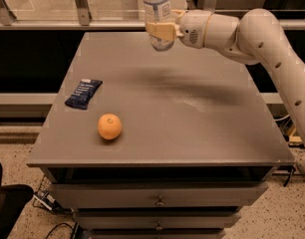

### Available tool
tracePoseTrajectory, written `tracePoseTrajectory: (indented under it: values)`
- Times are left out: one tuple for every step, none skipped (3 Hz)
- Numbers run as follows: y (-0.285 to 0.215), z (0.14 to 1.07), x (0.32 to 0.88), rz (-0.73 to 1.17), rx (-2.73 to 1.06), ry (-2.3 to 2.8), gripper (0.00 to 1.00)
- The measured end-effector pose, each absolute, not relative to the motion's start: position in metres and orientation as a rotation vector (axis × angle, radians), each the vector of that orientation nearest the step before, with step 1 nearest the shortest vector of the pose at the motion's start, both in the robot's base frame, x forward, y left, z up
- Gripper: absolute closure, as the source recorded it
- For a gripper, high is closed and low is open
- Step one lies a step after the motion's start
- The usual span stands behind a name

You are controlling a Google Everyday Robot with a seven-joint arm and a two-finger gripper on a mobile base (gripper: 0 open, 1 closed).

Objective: Place blue plastic bottle upright

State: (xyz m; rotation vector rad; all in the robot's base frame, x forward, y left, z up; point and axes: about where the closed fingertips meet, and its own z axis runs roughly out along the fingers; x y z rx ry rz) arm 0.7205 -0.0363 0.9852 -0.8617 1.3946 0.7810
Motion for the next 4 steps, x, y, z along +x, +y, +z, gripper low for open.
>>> tracePoseTrajectory:
  values:
    - [-0.029,0.979,0.719,0.796,-0.833,1.414,1.00]
    - [-0.017,0.966,0.714,0.807,-0.762,1.426,1.00]
    - [-0.008,0.951,0.713,0.797,-0.692,1.438,1.00]
    - [-0.004,0.938,0.714,0.787,-0.661,1.461,1.00]
